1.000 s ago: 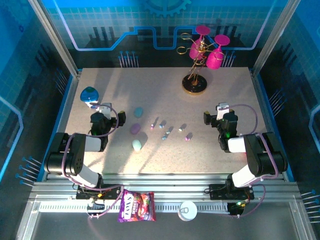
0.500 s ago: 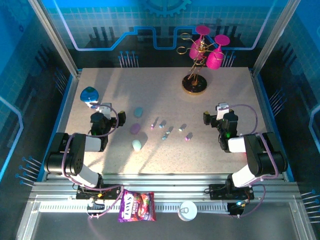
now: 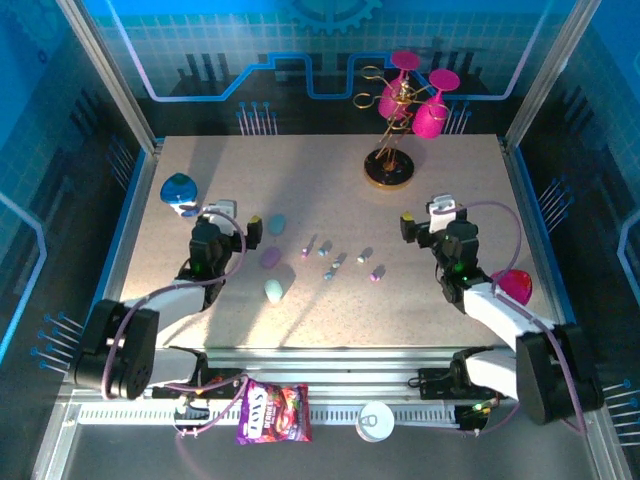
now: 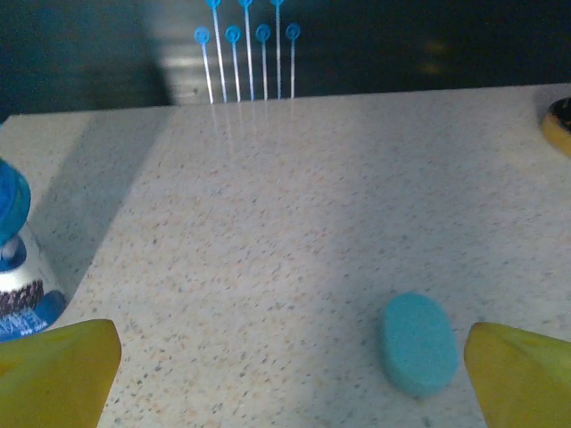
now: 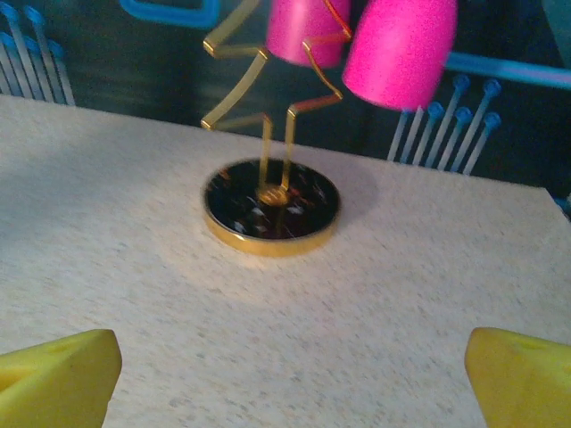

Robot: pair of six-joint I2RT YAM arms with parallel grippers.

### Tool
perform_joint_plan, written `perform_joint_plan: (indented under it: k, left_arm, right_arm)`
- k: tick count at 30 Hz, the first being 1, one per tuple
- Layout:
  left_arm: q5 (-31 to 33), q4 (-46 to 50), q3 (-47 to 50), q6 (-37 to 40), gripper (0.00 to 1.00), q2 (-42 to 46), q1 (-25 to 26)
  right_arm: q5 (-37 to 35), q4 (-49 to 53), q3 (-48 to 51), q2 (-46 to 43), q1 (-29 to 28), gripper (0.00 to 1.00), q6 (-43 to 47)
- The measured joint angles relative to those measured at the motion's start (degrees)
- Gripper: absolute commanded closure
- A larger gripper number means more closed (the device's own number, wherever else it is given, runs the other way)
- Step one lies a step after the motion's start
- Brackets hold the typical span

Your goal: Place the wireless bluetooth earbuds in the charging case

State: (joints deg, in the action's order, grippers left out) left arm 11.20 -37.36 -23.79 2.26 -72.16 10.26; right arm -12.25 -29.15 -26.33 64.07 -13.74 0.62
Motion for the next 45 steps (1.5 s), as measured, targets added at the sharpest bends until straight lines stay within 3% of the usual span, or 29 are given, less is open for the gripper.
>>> perform_joint_plan:
  k: [4, 9, 15, 21, 27, 32, 40, 45]
  left_arm:
    - [-0.35, 7.76, -2.86, -2.91, 0.01, 4.28, 1.44]
    - [-2.71, 20.68, -8.39, -9.25, 0.01, 6.97, 1.55]
    - [-5.4, 34.03, -13.16, -18.05, 0.01, 8.39, 0.66]
    - [-8.13, 41.55, -13.51, -24.63, 0.01, 8.48, -4.13]
    - [-9.14, 44.0, -13.57, -26.34, 0.01, 8.48, -5.38]
    - [-9.46, 44.48, -13.57, -26.34, 0.01, 8.48, -5.4]
    - [-9.6, 44.41, -13.55, -26.36, 0.01, 8.48, -5.4]
    - [-9.62, 44.41, -13.55, -26.36, 0.01, 8.48, -5.4]
  right_arm:
    - [-2.08, 6.82, -3.04, -4.0, -8.92, 0.0, -2.84]
    - [-3.85, 9.77, -4.66, -2.62, -21.88, 0.0, -8.63]
    - [-6.84, 8.83, -9.55, 10.45, -38.73, 0.0, -12.48]
    - [-8.96, 6.38, -17.81, 26.73, -49.99, 0.0, -13.51]
    - [-10.67, 6.45, -25.66, 37.46, -54.1, 0.0, -16.02]
    - [-11.43, 9.07, -29.33, 41.4, -53.57, 0.02, -20.17]
    - [-10.91, 18.25, -34.62, 46.29, -52.11, 0.16, -26.01]
    - [-10.01, 24.63, -38.29, 48.96, -51.56, 0.16, -28.79]
